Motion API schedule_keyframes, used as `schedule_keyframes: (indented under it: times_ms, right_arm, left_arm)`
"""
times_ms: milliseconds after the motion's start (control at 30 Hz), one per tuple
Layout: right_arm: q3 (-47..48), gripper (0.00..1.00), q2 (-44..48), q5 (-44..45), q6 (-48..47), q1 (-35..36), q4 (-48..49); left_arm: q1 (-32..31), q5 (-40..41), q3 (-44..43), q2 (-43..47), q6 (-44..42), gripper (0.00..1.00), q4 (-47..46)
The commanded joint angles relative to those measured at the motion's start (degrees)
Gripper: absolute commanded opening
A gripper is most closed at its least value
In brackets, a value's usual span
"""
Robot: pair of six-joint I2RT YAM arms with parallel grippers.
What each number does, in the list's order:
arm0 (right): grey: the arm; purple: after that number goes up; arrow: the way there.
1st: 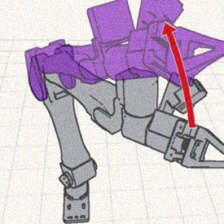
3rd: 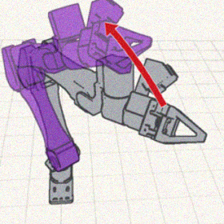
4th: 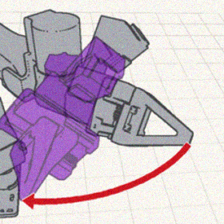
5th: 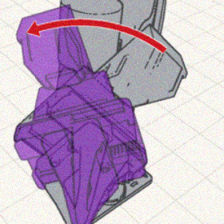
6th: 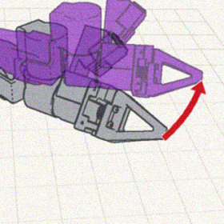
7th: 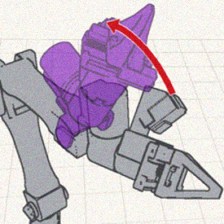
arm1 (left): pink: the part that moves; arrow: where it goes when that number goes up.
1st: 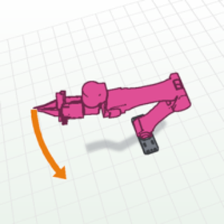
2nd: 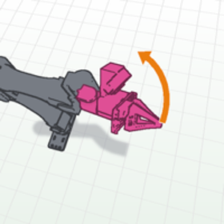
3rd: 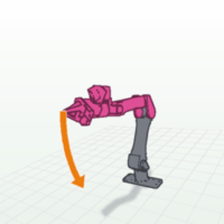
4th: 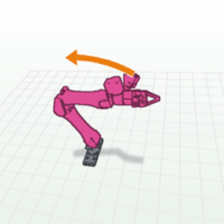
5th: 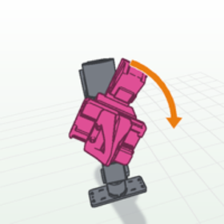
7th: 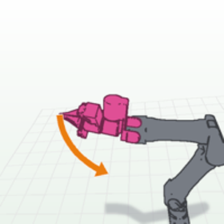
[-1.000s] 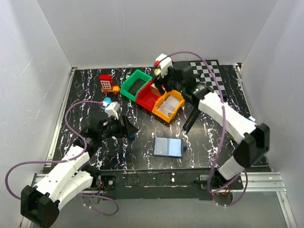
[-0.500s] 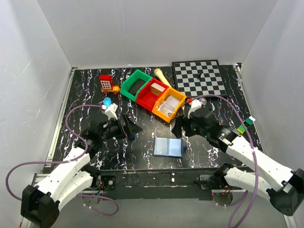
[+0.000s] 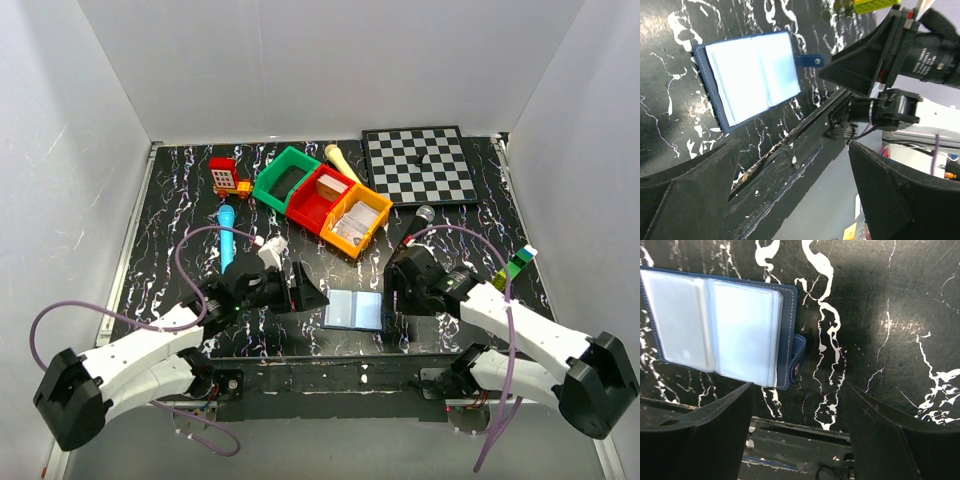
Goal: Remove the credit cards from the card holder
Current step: Remove the credit card from the card holder.
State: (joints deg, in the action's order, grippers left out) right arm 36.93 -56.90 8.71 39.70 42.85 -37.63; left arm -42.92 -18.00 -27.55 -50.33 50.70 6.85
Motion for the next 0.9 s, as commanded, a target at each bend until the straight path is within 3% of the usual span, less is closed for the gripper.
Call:
schedule_keyframes:
  times_ms: [0, 233, 500, 633, 667, 867]
  right_arm:
    - [1.1, 0.73, -4.7, 0.3, 2.2, -0.4, 1.7]
    - [1.8, 0.51, -9.9, -1.6, 0.3, -3.3, 5.0]
    - [1.2, 0.35, -11.5, -3.3, -0.7, -4.1, 5.6]
    - [1.0, 0.13, -11.8, -4.6, -1.3, -4.3, 5.5]
    - [1.2, 0.03, -11.8, -4.8, -1.5, -4.1, 5.5]
    - [2.0, 0.01, -9.4, -6.5, -3.0, -4.1, 3.6]
  left_arm:
    - [-4.1, 7.4, -2.9, -5.0, 2.1, 0.89, -0.7]
    - [-5.7, 10.5, -5.1, -9.7, 1.2, 0.82, -0.6]
    - [-6.1, 11.0, -6.4, -14.7, 0.7, 0.79, -1.3]
    - [-6.1, 10.6, -6.7, -17.1, 0.6, 0.79, -2.1]
    - [-6.2, 10.4, -6.9, -17.5, 0.5, 0.78, -2.4]
    - [-6.8, 10.0, -8.5, -22.0, 0.6, 0.76, -3.9]
